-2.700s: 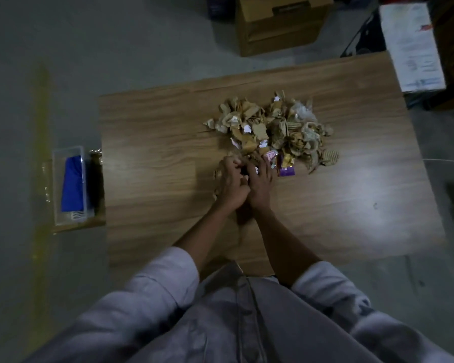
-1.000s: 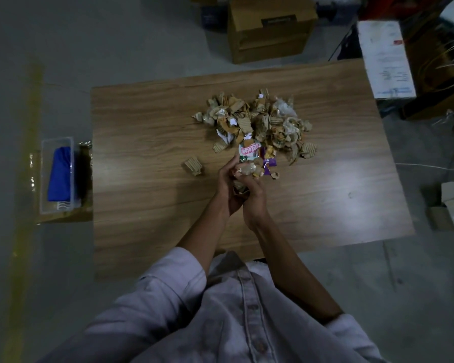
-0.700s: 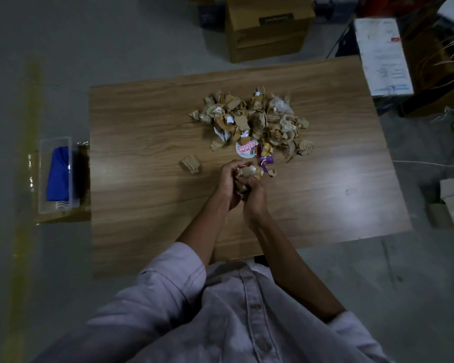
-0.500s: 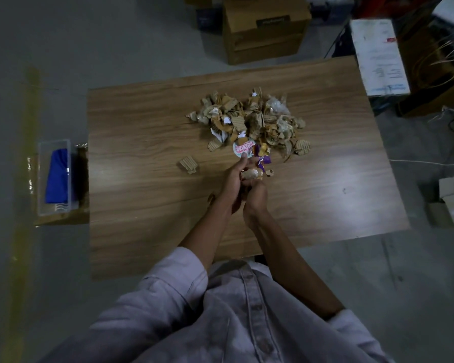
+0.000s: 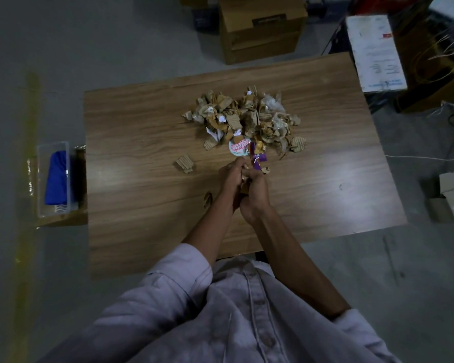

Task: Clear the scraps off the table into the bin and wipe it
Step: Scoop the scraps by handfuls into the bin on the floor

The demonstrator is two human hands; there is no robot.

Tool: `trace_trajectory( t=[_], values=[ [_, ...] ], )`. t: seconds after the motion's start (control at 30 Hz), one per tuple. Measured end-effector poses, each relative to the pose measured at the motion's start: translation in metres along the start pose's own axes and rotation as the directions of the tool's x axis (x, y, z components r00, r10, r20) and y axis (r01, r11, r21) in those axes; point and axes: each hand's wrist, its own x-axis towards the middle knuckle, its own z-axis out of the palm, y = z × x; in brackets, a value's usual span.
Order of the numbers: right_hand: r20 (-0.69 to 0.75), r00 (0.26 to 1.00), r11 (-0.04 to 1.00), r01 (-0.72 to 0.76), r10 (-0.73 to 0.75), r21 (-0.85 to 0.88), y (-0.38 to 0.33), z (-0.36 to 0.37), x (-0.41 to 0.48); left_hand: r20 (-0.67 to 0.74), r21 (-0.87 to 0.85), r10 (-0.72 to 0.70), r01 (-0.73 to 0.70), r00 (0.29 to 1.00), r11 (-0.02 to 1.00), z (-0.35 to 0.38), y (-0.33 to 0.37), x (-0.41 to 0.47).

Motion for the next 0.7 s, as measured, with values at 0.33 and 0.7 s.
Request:
trace_trajectory(
  t=[0.33, 0.7],
  values=[
    [-0.066, 0.995, 0.993, 0.086, -0.080, 0.086, -0.002, -0.005, 0.000, -0.052, 0.032, 0.129, -0.127, 0.990, 0.991, 0.007, -0.004, -0.002],
    [0.042, 0.998, 0.976, -0.051, 0.043, 0.213, -0.007, -0.011, 0.008, 0.015, 0.183, 0.465, -0.459, 0.885, 0.869, -0.004, -0.016, -0.024]
  ],
)
